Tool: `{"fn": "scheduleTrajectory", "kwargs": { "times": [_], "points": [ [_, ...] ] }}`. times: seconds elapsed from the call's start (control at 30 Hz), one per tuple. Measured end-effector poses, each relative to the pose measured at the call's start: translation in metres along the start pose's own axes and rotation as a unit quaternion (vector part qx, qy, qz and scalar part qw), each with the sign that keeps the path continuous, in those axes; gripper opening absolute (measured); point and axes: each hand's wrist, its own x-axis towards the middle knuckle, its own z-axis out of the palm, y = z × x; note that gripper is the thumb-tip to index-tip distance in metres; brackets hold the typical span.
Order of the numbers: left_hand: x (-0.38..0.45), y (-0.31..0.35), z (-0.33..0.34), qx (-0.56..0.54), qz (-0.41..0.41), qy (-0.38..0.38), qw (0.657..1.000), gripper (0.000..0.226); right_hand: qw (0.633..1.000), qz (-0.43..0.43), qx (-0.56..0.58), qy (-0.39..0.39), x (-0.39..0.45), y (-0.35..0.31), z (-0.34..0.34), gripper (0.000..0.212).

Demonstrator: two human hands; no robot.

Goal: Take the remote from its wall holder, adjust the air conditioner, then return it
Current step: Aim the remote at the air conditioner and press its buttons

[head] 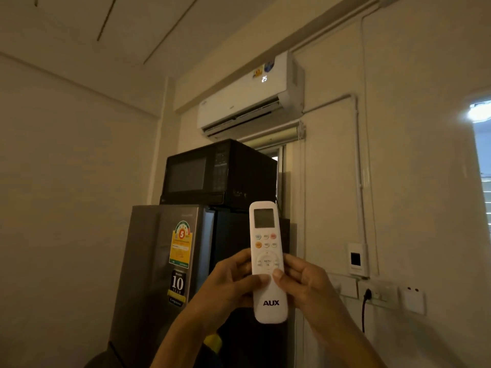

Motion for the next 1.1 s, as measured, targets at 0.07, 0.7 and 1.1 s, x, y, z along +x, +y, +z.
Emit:
{"fn": "scheduleTrajectory", "kwargs": {
  "times": [0.07, 0.7, 1.1],
  "points": [
    [0.005, 0.005, -0.001, 0.001, 0.006, -0.001, 1.000, 0.042, 1.000, -0.002, -0.003, 0.009, 0.005, -0.005, 0.001, 0.030],
    [0.071, 0.108, -0.026, 0.062, 0.079, -0.086, 0.991, 0.040, 0.997, -0.050, -0.039, 0.048, 0.072, -0.098, -0.002, 0.044],
    [0.085, 0.122, -0.031, 0.071, 0.081, -0.089, 0.990, 0.043, 0.997, -0.057, -0.032, 0.038, 0.088, -0.106, -0.005, 0.043]
  ]
}}
